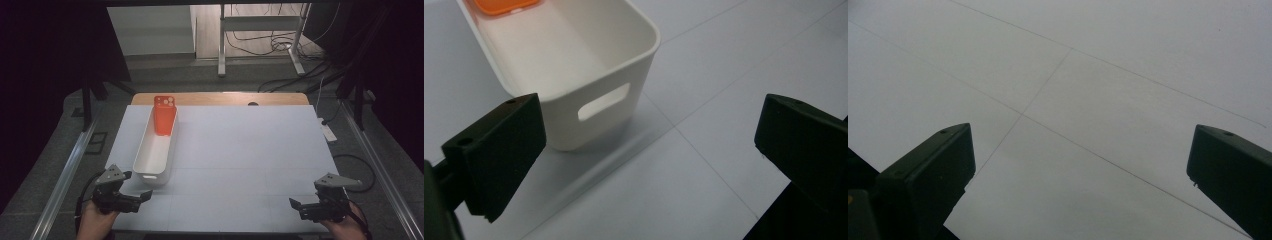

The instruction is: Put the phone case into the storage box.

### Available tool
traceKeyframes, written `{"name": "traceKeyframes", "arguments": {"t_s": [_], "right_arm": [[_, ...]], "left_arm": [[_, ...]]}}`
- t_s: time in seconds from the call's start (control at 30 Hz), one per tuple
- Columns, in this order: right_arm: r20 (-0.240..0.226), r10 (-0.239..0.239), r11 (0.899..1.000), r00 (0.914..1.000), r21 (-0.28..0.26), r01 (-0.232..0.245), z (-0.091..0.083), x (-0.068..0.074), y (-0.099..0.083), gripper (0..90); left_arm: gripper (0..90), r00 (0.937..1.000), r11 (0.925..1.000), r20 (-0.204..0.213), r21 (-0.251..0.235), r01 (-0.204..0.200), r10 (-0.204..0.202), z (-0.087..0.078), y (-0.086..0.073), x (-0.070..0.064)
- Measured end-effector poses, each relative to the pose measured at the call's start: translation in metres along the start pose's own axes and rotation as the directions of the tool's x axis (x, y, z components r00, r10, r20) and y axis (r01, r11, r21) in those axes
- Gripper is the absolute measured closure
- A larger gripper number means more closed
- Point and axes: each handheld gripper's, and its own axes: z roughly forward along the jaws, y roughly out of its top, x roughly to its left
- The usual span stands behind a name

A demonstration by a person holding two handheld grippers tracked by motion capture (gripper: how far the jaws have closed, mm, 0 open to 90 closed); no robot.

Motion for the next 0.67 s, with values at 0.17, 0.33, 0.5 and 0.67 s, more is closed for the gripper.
{"name": "traceKeyframes", "arguments": {"t_s": [0.17, 0.33, 0.5, 0.67], "right_arm": [[0.0, -0.001, 1.0, 1.0, 0.001, 0.001, 0.0002, 0.0001, 0.0002, 0.0], [0.001, -0.002, 1.0, 1.0, 0.003, 0.002, 0.0004, 0.0002, 0.0002, 0.0], [0.001, -0.001, 1.0, 1.0, 0.003, 0.001, 0.0005, 0.0002, 0.0003, 0.0], [0.001, -0.002, 1.0, 1.0, 0.003, 0.002, 0.0005, 0.0002, 0.0002, 0.0]], "left_arm": [[0.8, 1.0, 0.9999, -0.001, 0.01, 0.004, -0.004, -0.0017, -0.0038, -0.0004], [0.8, 1.0, 0.9996, 0.003, 0.028, 0.004, -0.004, -0.0019, -0.0072, -0.0007], [1.0, 0.9999, 0.9997, 0.008, 0.023, 0.011, -0.011, -0.0025, -0.0079, -0.0004], [1.0, 0.9999, 0.9996, 0.01, 0.026, 0.011, -0.012, -0.0018, -0.0075, -0.0003]]}}
